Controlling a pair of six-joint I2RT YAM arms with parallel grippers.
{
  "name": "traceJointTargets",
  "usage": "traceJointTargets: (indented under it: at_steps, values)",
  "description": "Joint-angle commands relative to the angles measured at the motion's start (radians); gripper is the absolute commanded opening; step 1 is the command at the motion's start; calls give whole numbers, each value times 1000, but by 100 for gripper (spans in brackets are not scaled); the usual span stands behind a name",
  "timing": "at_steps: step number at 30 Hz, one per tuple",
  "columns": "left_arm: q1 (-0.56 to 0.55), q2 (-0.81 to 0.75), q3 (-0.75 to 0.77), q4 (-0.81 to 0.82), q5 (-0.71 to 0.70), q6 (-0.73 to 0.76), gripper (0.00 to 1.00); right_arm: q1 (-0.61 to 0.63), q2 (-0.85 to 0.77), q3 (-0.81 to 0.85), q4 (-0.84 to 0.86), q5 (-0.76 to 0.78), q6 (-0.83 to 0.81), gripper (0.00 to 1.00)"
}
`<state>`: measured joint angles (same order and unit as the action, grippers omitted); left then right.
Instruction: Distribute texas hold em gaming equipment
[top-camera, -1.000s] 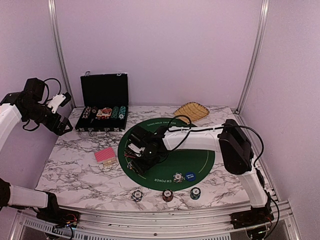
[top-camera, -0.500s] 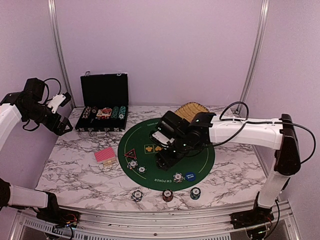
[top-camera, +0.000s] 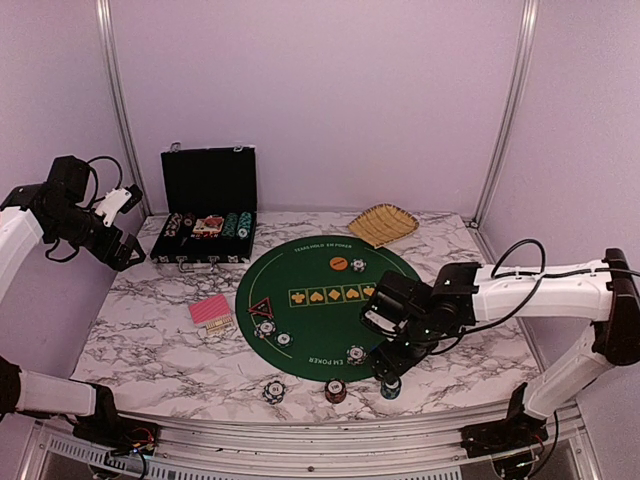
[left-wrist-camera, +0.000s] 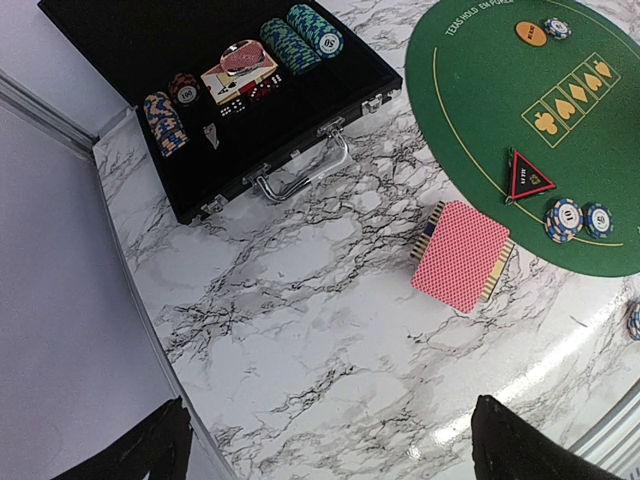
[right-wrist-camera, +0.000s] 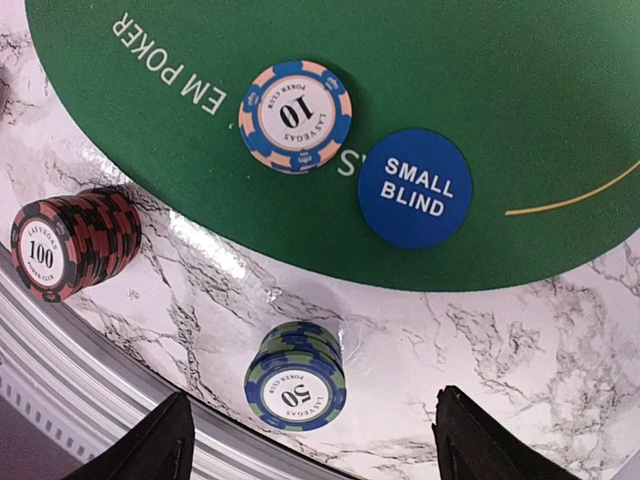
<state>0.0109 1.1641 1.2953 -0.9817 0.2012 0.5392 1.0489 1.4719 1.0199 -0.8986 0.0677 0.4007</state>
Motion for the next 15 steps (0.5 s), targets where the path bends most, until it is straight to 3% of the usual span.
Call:
traceJointTargets:
  at_steps: [1,15]
  values:
    - [-3,-12,29,-32,11,-6,99,-5,-22,-21,37,-28,39,79]
    - [-34,-15,25,-34,10,-8,99,5,33,-77,119,-57,40,74]
